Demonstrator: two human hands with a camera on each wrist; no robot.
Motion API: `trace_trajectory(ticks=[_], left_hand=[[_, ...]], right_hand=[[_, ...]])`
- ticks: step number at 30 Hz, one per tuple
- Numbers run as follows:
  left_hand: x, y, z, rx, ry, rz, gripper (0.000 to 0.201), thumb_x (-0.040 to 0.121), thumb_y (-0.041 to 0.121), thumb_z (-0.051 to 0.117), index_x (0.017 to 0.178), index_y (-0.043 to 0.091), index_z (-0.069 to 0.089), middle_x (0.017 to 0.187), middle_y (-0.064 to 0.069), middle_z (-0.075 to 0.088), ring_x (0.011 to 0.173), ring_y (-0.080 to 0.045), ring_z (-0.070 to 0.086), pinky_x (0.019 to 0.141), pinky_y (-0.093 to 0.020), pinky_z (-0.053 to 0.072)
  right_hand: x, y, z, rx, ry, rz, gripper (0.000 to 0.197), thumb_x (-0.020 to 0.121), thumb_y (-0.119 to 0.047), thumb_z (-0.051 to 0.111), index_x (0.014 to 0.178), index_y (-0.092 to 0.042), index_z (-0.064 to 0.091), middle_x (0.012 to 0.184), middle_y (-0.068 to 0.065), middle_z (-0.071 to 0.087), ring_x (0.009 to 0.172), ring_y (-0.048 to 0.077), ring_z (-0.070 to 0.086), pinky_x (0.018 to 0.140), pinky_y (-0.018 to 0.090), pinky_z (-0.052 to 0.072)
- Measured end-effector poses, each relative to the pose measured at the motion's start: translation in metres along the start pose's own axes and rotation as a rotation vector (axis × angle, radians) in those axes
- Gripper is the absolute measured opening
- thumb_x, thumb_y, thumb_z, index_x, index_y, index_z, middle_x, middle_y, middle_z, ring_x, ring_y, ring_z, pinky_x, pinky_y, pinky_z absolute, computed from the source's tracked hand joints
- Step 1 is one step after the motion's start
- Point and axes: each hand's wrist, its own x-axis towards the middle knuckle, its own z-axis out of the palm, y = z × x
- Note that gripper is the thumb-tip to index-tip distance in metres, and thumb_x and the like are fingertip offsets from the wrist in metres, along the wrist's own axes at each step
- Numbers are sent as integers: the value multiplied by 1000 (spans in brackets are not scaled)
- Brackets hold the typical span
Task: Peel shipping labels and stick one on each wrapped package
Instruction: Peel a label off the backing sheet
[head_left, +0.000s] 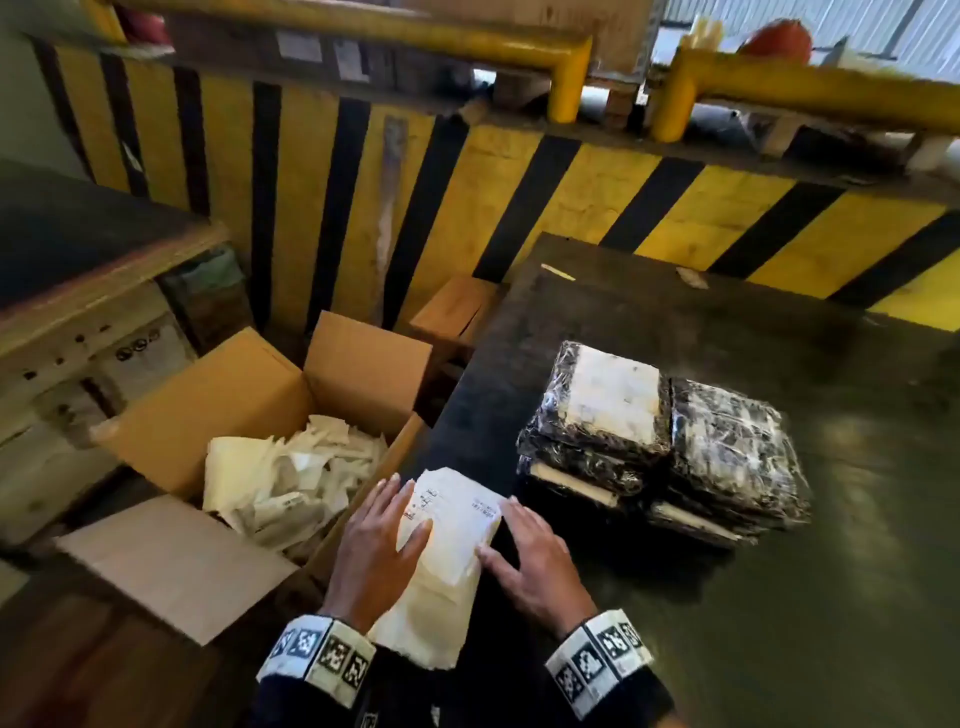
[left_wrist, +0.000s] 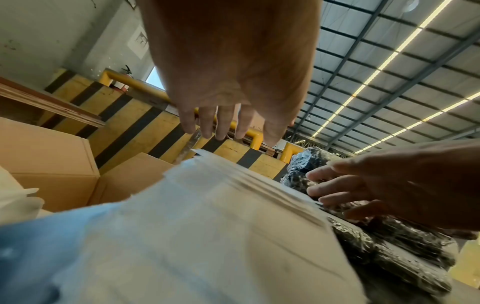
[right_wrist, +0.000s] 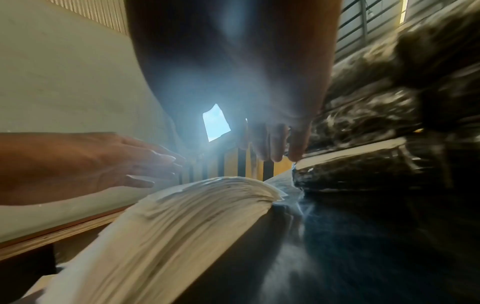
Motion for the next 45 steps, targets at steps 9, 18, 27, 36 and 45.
trace_trajectory(ticks=[9, 18, 27, 36, 45], left_hand=[[45, -28, -7, -168, -80, -74, 23, 75, 34, 78, 90, 20, 69, 80, 4, 65, 70, -10, 57, 62, -19, 43], [57, -46, -10, -345, -209, -77, 17, 85, 27, 70, 73, 17, 63, 58, 5, 59, 50, -1, 50, 48, -12, 36], [50, -44, -36, -443, -224, 51, 23, 90, 33, 53, 79, 14, 59, 67, 3, 55, 57, -4, 50, 52, -15, 40], [54, 2, -67, -935, -196, -6, 21, 89, 21, 57, 98, 3, 64, 95, -17, 71, 87, -28, 70, 74, -41, 59], [53, 30, -68, -1080, -234, -100, 30, 82, 25, 61, 99, 2, 65, 97, -16, 72, 92, -31, 69, 79, -40, 58]], right_hand=[[45, -7, 25, 48, -68, 38, 113, 61, -94, 15, 148, -22, 24, 158, -3, 19, 145, 10, 14, 114, 29, 15], [38, 0, 36, 96, 9, 61, 120, 52, -95, -2, 146, -27, 27, 158, -1, 16, 146, 11, 8, 112, 23, 10], [22, -5, 25, 258, 220, 44, 89, 72, -84, 29, 132, -22, 52, 134, -20, 39, 127, -8, 28, 106, 10, 16], [-3, -41, -36, 811, 171, 88, 21, 91, -17, 59, 81, -3, 71, 82, 6, 74, 82, 13, 68, 76, 16, 48], [-26, -34, -58, 945, 185, 103, 13, 85, -13, 67, 80, -2, 72, 77, 10, 74, 76, 15, 69, 75, 18, 50]])
